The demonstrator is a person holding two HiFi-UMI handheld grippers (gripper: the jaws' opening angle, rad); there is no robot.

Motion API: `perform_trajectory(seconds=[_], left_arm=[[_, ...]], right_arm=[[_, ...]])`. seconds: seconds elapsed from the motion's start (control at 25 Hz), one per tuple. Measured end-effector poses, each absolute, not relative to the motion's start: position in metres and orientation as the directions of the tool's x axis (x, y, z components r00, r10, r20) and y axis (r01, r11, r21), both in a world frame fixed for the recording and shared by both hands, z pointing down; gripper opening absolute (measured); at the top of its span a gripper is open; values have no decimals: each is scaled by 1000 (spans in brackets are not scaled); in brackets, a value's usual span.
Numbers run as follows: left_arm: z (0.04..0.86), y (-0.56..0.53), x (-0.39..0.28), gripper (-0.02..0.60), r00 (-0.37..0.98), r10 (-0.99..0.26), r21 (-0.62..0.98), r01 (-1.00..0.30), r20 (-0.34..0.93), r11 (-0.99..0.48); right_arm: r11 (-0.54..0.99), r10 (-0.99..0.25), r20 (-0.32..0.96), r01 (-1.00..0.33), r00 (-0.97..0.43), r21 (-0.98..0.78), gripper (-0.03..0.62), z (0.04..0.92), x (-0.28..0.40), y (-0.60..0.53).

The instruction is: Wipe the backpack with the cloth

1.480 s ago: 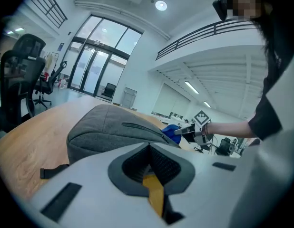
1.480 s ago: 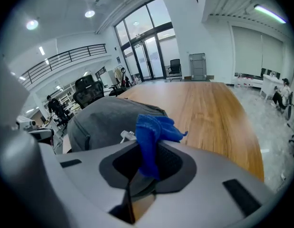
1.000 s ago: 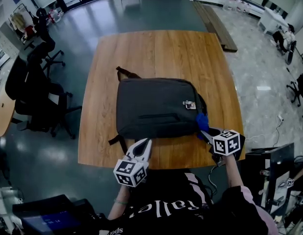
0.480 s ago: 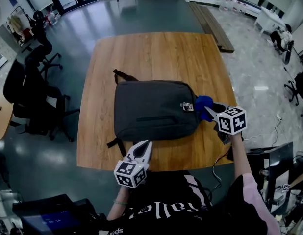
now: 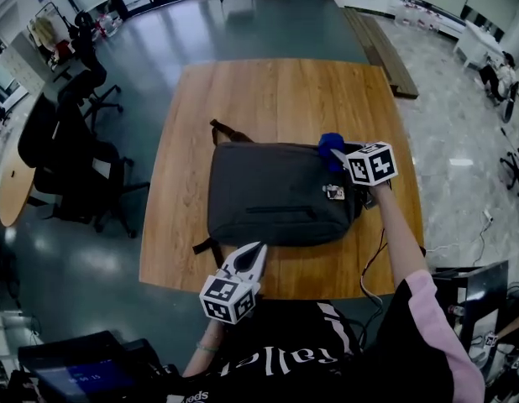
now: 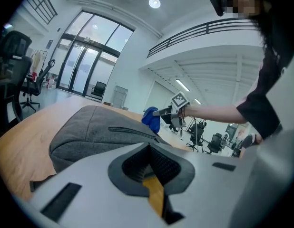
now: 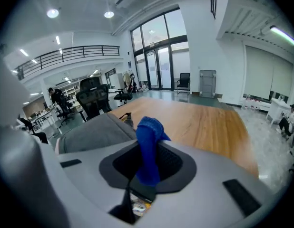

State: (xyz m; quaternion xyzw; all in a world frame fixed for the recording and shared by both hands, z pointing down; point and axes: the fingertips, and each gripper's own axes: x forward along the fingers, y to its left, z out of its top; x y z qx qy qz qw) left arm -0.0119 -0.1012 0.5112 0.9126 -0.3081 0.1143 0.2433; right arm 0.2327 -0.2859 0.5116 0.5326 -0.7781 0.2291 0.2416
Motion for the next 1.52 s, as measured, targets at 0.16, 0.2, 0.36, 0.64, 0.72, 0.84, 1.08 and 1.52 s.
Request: perform_trajectory(seconds=[0.16, 0.2, 0.36, 0.64, 0.72, 0.84, 1.08, 1.52], left_arm=[[511, -103, -14, -2, 783, -506, 376, -619, 362, -689], [512, -102, -13, -2, 784, -503, 377, -618, 363, -690], [518, -98, -6, -2, 795, -485, 380, -603, 365, -702], [519, -97, -4, -2, 804, -470, 385, -589, 363, -711], [519, -99, -2, -2, 807, -469, 385, -585, 358, -714], [521, -98, -2, -2, 812, -463, 387, -578, 355, -718], [518, -99, -6, -2, 808, -477, 390, -586, 345, -711], [513, -108, -29, -2, 779, -529, 397, -626, 336, -671]], right_arm=[[341, -691, 618, -923, -375, -179, 67, 529, 210, -244], [342, -688, 616, -920, -383, -190, 67, 533, 206, -232], [351, -671, 630, -916, -391, -194, 66, 548, 198, -178], [320, -661, 651, -925, -372, -204, 66, 553, 179, -93], [288, -672, 643, -929, -368, -231, 66, 552, 177, -77], [268, -667, 645, -928, -372, -258, 66, 553, 171, -58], [343, -667, 650, -925, -364, -166, 66, 526, 187, -87], [452, -740, 557, -892, -377, -4, 66, 472, 195, -300]])
